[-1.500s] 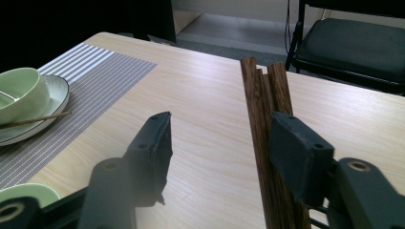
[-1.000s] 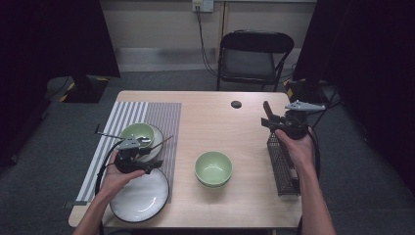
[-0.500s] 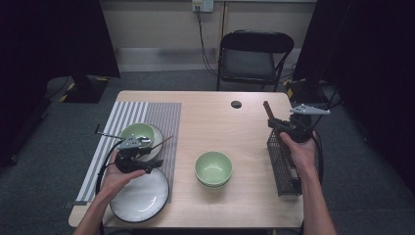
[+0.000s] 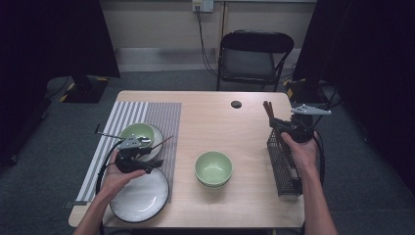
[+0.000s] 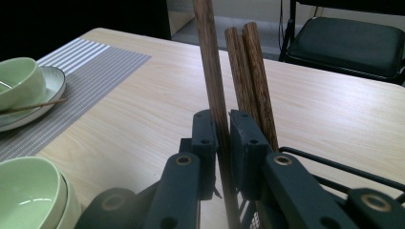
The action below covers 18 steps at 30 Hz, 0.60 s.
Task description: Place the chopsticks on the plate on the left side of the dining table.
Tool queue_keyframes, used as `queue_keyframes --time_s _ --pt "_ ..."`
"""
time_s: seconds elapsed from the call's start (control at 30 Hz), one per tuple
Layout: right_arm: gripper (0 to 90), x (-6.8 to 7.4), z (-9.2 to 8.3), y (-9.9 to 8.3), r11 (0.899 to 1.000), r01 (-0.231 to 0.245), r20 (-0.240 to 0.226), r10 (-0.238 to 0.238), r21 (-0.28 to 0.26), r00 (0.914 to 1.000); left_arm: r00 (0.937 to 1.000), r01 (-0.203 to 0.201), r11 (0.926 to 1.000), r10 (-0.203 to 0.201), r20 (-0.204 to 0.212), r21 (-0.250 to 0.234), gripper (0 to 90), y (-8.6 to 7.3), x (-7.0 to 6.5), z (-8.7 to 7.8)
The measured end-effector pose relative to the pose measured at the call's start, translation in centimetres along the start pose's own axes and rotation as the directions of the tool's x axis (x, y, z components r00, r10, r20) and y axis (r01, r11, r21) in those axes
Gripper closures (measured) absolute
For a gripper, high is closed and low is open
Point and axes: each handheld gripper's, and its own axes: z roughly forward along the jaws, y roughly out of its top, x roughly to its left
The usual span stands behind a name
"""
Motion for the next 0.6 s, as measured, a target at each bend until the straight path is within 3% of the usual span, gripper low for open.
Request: queue_keyframes --time_s 0.33,0.6 --pt "81.0 0.26 0.22 -0.27 0.999 0.028 0.011 -0.028 0.039 0.9995 1.0 -0.006 1.0 0.006 -0.005 0.002 23.8 0.01 0.04 -0.1" --pt "82.7 -0.01 -0.39 0.15 1.0 0.005 -0.012 -0.005 -0.023 0.9999 1.0 -0.001 1.0 0.001 -0.001 0.003 23.8 -0.02 0.01 -0.02"
